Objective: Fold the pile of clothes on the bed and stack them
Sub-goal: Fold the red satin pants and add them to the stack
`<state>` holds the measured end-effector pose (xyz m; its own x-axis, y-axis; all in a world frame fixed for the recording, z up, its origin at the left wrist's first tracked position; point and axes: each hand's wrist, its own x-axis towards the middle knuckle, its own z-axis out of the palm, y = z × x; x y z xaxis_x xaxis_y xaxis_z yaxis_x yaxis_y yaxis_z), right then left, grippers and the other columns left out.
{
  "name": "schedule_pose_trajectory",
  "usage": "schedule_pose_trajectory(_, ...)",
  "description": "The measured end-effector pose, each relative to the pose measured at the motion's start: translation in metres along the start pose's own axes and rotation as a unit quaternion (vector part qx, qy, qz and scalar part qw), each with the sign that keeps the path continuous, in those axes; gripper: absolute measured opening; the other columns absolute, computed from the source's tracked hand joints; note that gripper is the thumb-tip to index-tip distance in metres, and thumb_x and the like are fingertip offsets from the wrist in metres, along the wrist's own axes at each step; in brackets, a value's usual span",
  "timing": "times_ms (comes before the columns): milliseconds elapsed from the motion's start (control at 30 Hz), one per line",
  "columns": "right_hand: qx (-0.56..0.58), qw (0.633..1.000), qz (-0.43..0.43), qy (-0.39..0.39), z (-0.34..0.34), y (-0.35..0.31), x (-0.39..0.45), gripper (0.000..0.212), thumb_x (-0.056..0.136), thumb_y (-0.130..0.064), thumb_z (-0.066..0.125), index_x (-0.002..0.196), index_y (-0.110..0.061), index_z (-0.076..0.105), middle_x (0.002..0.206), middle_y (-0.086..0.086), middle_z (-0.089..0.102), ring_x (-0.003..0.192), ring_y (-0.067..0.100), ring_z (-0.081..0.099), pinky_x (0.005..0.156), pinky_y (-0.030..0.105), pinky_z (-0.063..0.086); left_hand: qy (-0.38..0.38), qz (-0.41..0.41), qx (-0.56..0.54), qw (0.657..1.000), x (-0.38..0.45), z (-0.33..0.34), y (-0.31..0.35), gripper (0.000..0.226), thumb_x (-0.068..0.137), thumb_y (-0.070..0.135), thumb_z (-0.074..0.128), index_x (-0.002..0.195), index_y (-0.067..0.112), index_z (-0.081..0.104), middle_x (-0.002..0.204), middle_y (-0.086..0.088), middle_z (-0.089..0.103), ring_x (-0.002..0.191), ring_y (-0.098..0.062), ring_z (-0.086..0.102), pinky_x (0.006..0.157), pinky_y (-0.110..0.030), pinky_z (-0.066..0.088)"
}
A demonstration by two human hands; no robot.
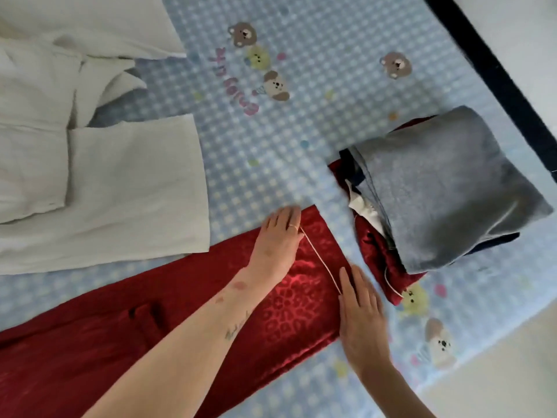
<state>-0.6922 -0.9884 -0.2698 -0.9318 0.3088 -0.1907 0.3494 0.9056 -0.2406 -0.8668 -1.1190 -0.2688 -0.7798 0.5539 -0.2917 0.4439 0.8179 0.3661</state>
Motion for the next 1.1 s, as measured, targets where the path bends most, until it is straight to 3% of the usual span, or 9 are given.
schedule_pose_trajectory(67, 0.023, 0.999, 0.039, -0.006, -0.006, -0.007, -0.003, 0.056, 0.089, -0.011, 0.060, 0.142, -0.014, 0.041, 0.140, 0.012, 0.048, 0.127, 0.030, 0.048, 0.097, 0.048, 0.047, -0.014, 0.009, -0.010, 1.000, 0.032, -0.010, 0.013, 0.053, 0.097, 0.028, 0.046, 0.145, 0.015, 0.027, 0.132, -0.010, 0.044, 0.121, -0.029, 0.043, 0.102, -0.038, 0.037)
schedule_pose_trajectory(233, 0.136, 0.980, 0.137, -0.053, -0.022, -0.012, -0.003, 0.055, 0.093, -0.030, 0.054, 0.142, -0.013, 0.036, 0.124, 0.006, 0.053, 0.114, 0.027, 0.051, 0.095, 0.043, 0.046, -0.176, 0.007, -0.082, 0.981, 0.060, -0.037, 0.015, 0.043, 0.088, 0.007, 0.058, 0.129, 0.017, 0.049, 0.131, -0.008, 0.050, 0.120, -0.025, 0.047, 0.102, -0.036, 0.036)
schedule_pose_trajectory(367, 0.188, 0.972, 0.135, -0.043, -0.041, -0.024, -0.009, 0.026, 0.088, -0.029, 0.063, 0.109, -0.015, 0.060, 0.095, -0.001, 0.057, 0.089, 0.021, 0.058, 0.072, 0.031, 0.048, -0.196, 0.037, -0.063, 0.978, 0.033, -0.066, -0.013, 0.034, 0.089, 0.007, 0.057, 0.123, 0.014, 0.057, 0.117, -0.005, 0.050, 0.110, -0.024, 0.051, 0.095, -0.032, 0.040)
schedule_pose_trajectory(433, 0.237, 0.965, 0.106, -0.031, -0.050, -0.043, -0.018, 0.012, 0.085, -0.023, 0.067, 0.093, -0.017, 0.061, 0.086, -0.007, 0.053, 0.075, 0.004, 0.055, 0.064, 0.011, 0.040, -0.165, 0.053, -0.046, 0.984, 0.008, -0.080, -0.032, 0.021, 0.087, 0.008, 0.059, 0.106, 0.017, 0.063, 0.101, 0.005, 0.048, 0.099, -0.020, 0.053, 0.090, -0.030, 0.040)
schedule_pose_trajectory(533, 0.286, 0.956, 0.048, -0.045, -0.058, -0.084, -0.037, 0.010, 0.084, -0.015, 0.069, 0.091, -0.019, 0.064, 0.084, -0.013, 0.051, 0.081, -0.005, 0.054, 0.065, 0.001, 0.038, -0.087, 0.055, -0.030, 0.994, -0.041, -0.099, -0.066, 0.015, 0.082, 0.011, 0.064, 0.088, 0.025, 0.063, 0.088, 0.013, 0.042, 0.094, -0.013, 0.050, 0.088, -0.027, 0.036)
schedule_pose_trajectory(667, 0.314, 0.945, -0.018, -0.091, -0.050, -0.157, -0.076, 0.018, 0.083, -0.010, 0.068, 0.099, -0.018, 0.067, 0.091, -0.011, 0.054, 0.076, 0.003, 0.058, 0.066, 0.016, 0.049, -0.010, -0.008, 0.007, 1.000, -0.126, -0.112, -0.130, 0.026, 0.074, 0.003, 0.064, 0.088, 0.025, 0.066, 0.096, 0.007, 0.054, 0.097, -0.016, 0.048, 0.086, -0.028, 0.035)
schedule_pose_trajectory(867, 0.326, 0.911, -0.127, -0.220, -0.014, -0.276, -0.144, 0.024, 0.088, -0.018, 0.056, 0.111, -0.015, 0.064, 0.103, -0.001, 0.052, 0.084, 0.008, 0.056, 0.074, 0.010, 0.041, 0.092, -0.105, -0.006, 0.990, -0.261, -0.110, -0.224, 0.043, 0.050, -0.022, 0.061, 0.075, 0.012, 0.067, 0.087, -0.006, 0.061, 0.080, -0.031, 0.057, 0.069, -0.044, 0.048)
schedule_pose_trajectory(1000, 0.282, 0.891, -0.162, -0.318, 0.019, -0.355, -0.184, 0.031, 0.091, -0.027, 0.048, 0.120, -0.023, 0.057, 0.116, 0.000, 0.047, 0.094, 0.016, 0.055, 0.082, 0.019, 0.041, 0.143, -0.172, -0.024, 0.974, -0.348, -0.097, -0.284, 0.048, 0.050, -0.027, 0.060, 0.077, 0.011, 0.066, 0.088, -0.004, 0.061, 0.081, -0.029, 0.056, 0.071, -0.040, 0.044)
schedule_pose_trajectory(1100, 0.239, 0.866, -0.195, -0.393, 0.046, -0.387, -0.196, 0.037, 0.092, -0.035, 0.049, 0.128, -0.028, 0.049, 0.124, -0.005, 0.042, 0.104, 0.014, 0.053, 0.088, 0.025, 0.044, 0.119, -0.233, -0.029, 0.965, -0.383, -0.079, -0.317, 0.043, 0.059, -0.024, 0.063, 0.088, 0.008, 0.068, 0.098, -0.009, 0.063, 0.090, -0.036, 0.058, 0.078, -0.042, 0.046)
